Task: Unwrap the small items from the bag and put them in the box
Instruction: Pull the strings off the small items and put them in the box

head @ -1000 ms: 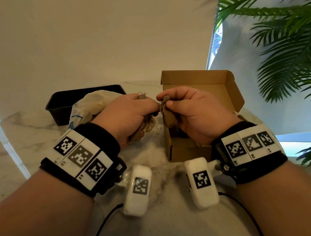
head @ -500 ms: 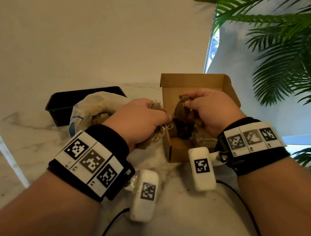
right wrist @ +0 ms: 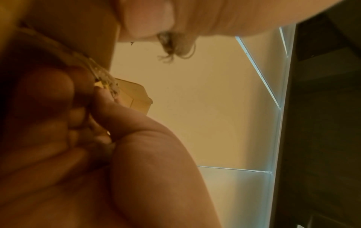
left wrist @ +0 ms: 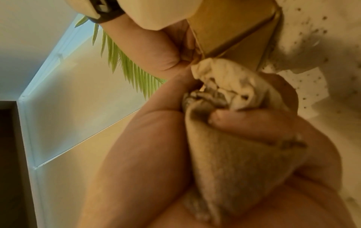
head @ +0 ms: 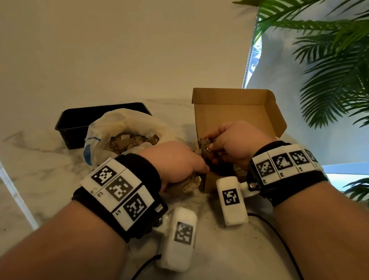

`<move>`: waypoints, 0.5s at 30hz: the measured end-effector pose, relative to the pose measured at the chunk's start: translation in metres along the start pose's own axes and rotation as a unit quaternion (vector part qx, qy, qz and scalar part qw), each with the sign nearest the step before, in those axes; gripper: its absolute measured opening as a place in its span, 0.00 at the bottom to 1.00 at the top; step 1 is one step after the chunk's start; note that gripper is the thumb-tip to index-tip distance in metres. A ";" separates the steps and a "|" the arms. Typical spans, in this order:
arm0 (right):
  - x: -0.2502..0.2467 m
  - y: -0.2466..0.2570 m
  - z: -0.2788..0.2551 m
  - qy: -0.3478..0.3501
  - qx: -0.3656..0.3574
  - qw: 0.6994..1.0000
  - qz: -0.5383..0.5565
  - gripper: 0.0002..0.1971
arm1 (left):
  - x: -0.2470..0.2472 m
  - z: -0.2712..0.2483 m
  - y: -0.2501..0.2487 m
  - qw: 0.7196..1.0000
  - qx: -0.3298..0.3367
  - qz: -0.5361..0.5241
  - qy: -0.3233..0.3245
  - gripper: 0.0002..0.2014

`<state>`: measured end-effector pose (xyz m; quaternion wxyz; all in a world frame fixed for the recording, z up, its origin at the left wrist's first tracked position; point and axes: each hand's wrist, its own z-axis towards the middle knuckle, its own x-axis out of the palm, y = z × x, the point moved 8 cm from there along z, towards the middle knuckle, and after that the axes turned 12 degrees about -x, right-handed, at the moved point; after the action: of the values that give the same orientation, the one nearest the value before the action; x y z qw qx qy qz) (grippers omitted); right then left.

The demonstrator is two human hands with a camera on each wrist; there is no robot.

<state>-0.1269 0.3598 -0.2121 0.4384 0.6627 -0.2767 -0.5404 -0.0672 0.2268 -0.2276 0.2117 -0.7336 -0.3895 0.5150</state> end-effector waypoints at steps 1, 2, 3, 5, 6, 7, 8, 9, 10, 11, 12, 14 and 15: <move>0.000 -0.001 0.001 -0.005 -0.001 1.000 0.013 0.09 | 0.000 0.000 0.000 1.000 -0.001 -0.002 0.000 0.12; -0.001 -0.003 0.002 -0.011 -0.005 1.000 0.023 0.09 | 0.001 0.000 0.000 1.000 -0.001 -0.004 0.003 0.14; -0.001 -0.005 0.002 -0.018 -0.012 0.999 0.032 0.09 | 0.001 0.000 0.001 1.000 0.000 -0.007 0.008 0.15; 0.001 -0.005 0.003 -0.029 -0.037 0.997 0.054 0.06 | 0.003 0.000 0.001 1.000 -0.003 -0.018 0.019 0.16; 0.002 -0.005 0.003 -0.033 -0.048 0.996 0.063 0.07 | 0.003 0.000 0.002 0.999 -0.005 -0.023 0.025 0.17; 0.003 -0.005 0.002 -0.035 -0.052 0.995 0.071 0.08 | 0.004 0.001 0.002 0.999 -0.007 -0.028 0.030 0.19; 0.004 -0.006 0.002 -0.036 -0.054 0.995 0.078 0.09 | 0.004 0.001 0.003 0.999 -0.010 -0.033 0.034 0.20; 0.005 -0.006 0.001 -0.035 -0.054 0.994 0.085 0.09 | 0.005 0.001 0.003 0.999 -0.011 -0.036 0.037 0.20; 0.005 -0.006 0.002 -0.033 -0.054 0.994 0.091 0.09 | 0.005 0.001 0.003 0.999 -0.011 -0.036 0.038 0.19; 0.006 -0.006 0.002 -0.032 -0.052 0.994 0.095 0.09 | 0.005 0.001 0.003 0.999 -0.011 -0.034 0.038 0.18; 0.006 -0.007 0.002 -0.031 -0.052 0.993 0.098 0.10 | 0.005 0.001 0.003 0.999 -0.011 -0.033 0.039 0.18; 0.006 -0.007 0.003 -0.032 -0.054 0.993 0.096 0.09 | 0.005 0.001 0.004 0.999 -0.013 -0.033 0.039 0.21; 0.006 -0.006 0.003 -0.032 -0.057 0.993 0.095 0.09 | 0.005 0.002 0.004 0.999 -0.014 -0.034 0.038 0.22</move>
<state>-0.1292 0.3566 -0.2205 0.5153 0.5899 -0.3209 -0.5324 -0.0670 0.2281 -0.2340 0.2337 -0.7419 -0.4130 0.4738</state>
